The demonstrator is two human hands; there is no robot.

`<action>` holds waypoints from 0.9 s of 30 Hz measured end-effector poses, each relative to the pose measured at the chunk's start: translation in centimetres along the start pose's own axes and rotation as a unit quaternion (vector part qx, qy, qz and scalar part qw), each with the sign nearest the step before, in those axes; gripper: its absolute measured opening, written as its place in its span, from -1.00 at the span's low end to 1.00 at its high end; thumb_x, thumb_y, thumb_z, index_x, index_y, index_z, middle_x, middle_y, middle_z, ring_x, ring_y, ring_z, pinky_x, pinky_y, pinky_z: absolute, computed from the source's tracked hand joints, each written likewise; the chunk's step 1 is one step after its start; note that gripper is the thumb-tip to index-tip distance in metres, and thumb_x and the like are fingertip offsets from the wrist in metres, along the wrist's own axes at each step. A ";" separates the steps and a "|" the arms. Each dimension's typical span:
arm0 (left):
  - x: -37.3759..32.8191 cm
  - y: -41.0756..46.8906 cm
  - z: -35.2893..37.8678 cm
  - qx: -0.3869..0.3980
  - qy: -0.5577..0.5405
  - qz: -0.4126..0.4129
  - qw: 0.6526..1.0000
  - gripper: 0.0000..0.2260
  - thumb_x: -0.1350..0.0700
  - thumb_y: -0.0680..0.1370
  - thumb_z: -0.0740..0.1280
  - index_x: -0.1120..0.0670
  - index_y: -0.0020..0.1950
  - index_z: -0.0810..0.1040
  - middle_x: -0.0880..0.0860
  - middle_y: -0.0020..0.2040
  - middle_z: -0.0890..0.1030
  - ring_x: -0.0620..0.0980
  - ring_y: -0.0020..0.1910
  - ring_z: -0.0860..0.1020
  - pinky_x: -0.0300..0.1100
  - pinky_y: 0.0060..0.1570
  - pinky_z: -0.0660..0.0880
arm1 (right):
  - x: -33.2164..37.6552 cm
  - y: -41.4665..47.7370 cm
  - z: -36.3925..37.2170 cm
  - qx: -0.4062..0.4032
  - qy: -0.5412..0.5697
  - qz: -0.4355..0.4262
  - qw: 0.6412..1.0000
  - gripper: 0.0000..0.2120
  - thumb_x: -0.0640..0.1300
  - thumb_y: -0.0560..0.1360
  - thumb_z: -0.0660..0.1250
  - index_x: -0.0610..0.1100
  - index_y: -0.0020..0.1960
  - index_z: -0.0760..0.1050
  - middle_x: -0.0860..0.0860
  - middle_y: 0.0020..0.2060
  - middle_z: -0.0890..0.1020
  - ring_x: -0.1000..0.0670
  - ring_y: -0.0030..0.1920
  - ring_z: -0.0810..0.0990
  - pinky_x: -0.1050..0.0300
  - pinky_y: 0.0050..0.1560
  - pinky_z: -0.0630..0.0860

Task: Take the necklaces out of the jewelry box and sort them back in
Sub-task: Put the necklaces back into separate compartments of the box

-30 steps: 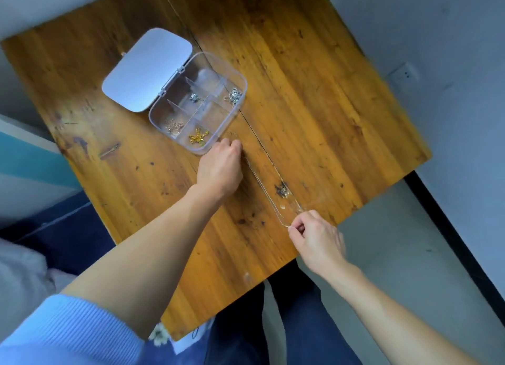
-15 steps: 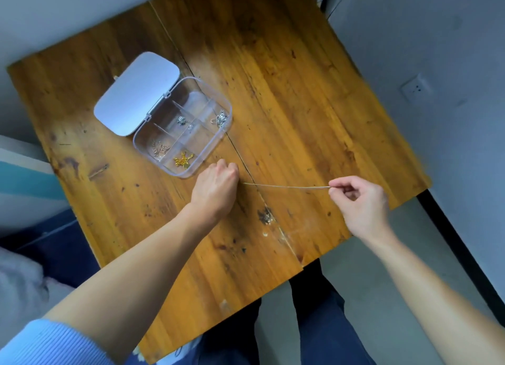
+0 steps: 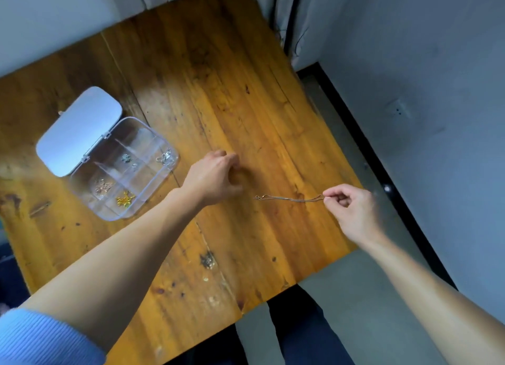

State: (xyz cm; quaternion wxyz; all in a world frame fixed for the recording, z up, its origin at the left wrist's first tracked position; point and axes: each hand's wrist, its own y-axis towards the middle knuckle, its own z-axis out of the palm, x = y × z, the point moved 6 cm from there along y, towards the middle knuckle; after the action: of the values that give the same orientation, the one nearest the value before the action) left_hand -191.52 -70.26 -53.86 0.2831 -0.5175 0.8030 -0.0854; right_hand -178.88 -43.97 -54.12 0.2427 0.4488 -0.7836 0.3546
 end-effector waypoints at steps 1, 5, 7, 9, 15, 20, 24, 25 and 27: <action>-0.6 0.1 0.5 0.031 0.002 0.018 0.999 -0.52 -0.19 0.30 0.48 0.02 0.08 0.46 -0.01 -0.10 0.45 0.06 -0.07 0.46 -0.07 -0.24 0.45 | -0.6 0.4 -0.2 0.008 0.006 0.007 1.000 -0.84 -0.23 0.42 0.41 0.03 -0.20 0.62 0.09 -0.41 0.59 0.12 -0.40 0.49 0.19 -0.32 0.43; -2.9 -0.1 2.1 0.070 0.068 0.051 0.994 -0.51 -0.26 0.27 0.49 0.01 0.00 0.47 -0.06 -0.16 0.42 0.05 -0.12 0.48 -0.13 -0.32 0.40 | -2.1 1.6 -0.8 0.029 0.027 0.012 0.999 -0.85 -0.25 0.43 0.41 0.00 -0.19 0.62 0.11 -0.43 0.56 0.17 -0.42 0.46 0.31 -0.34 0.37; -4.1 -0.3 2.8 0.054 0.054 0.039 0.996 -0.55 -0.26 0.30 0.47 0.01 -0.02 0.47 -0.07 -0.18 0.42 0.05 -0.17 0.48 -0.14 -0.33 0.36 | -2.5 2.0 -0.7 0.037 0.033 0.013 0.999 -0.86 -0.24 0.43 0.42 -0.01 -0.19 0.62 0.16 -0.47 0.53 0.19 -0.43 0.46 0.39 -0.36 0.34; -5.2 -0.3 3.4 0.047 0.023 0.017 0.998 -0.59 -0.22 0.34 0.47 0.02 -0.02 0.48 -0.07 -0.18 0.47 0.04 -0.19 0.47 -0.15 -0.31 0.34 | -2.8 2.2 -0.5 0.047 0.038 0.017 0.998 -0.86 -0.23 0.43 0.42 0.01 -0.19 0.62 0.21 -0.51 0.53 0.18 -0.43 0.46 0.35 -0.34 0.35; -5.5 1.3 3.6 0.102 0.023 -0.015 0.994 -0.92 0.08 0.46 0.42 0.05 -0.19 0.55 0.05 -0.24 0.54 0.13 -0.16 0.55 -0.14 -0.33 0.37 | -3.1 2.8 -0.6 0.063 0.045 0.014 0.997 -0.82 -0.23 0.43 0.43 0.06 -0.21 0.60 0.27 -0.50 0.54 0.19 -0.44 0.48 0.37 -0.36 0.35; -4.9 3.2 -1.2 -0.035 0.007 -0.003 0.999 -0.96 0.21 0.39 0.35 0.12 -0.25 0.52 0.10 -0.25 0.58 0.13 -0.25 0.53 -0.08 -0.33 0.49 | -3.3 2.6 -1.2 0.065 0.049 0.014 0.997 -0.79 -0.21 0.40 0.44 0.11 -0.23 0.57 0.21 -0.41 0.59 0.17 -0.41 0.51 0.21 -0.30 0.48; -4.9 6.7 -5.0 -0.155 -0.039 -0.039 0.986 -0.92 0.31 0.41 0.33 0.15 -0.23 0.55 0.07 -0.31 0.58 0.07 -0.30 0.52 -0.13 -0.33 0.46 | -3.3 2.1 -1.0 0.068 0.041 0.018 0.997 -0.81 -0.18 0.37 0.46 0.10 -0.24 0.55 0.23 -0.38 0.59 0.16 -0.41 0.53 0.13 -0.27 0.54; -5.3 7.6 -5.4 -0.169 -0.042 -0.039 0.984 -0.91 0.32 0.42 0.32 0.15 -0.21 0.56 0.06 -0.29 0.57 0.06 -0.28 0.53 -0.15 -0.33 0.44 | -3.4 2.0 -0.9 0.068 0.035 0.022 0.997 -0.82 -0.16 0.37 0.47 0.10 -0.25 0.54 0.23 -0.39 0.59 0.16 -0.40 0.53 0.10 -0.27 0.56; -6.4 9.1 -5.7 -0.173 -0.043 -0.029 0.983 -0.91 0.31 0.44 0.32 0.16 -0.17 0.58 0.06 -0.26 0.58 0.08 -0.25 0.56 -0.14 -0.31 0.46 | -3.6 1.8 -0.9 0.064 0.010 0.028 0.998 -0.83 -0.14 0.37 0.48 0.09 -0.27 0.54 0.21 -0.42 0.59 0.14 -0.38 0.55 0.05 -0.26 0.59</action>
State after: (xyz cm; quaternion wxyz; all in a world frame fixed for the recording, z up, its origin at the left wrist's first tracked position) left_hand -199.77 -61.48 -50.75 0.2211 -0.5852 0.7771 0.0694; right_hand -178.68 -40.74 -56.68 0.2116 0.4378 -0.7691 0.4149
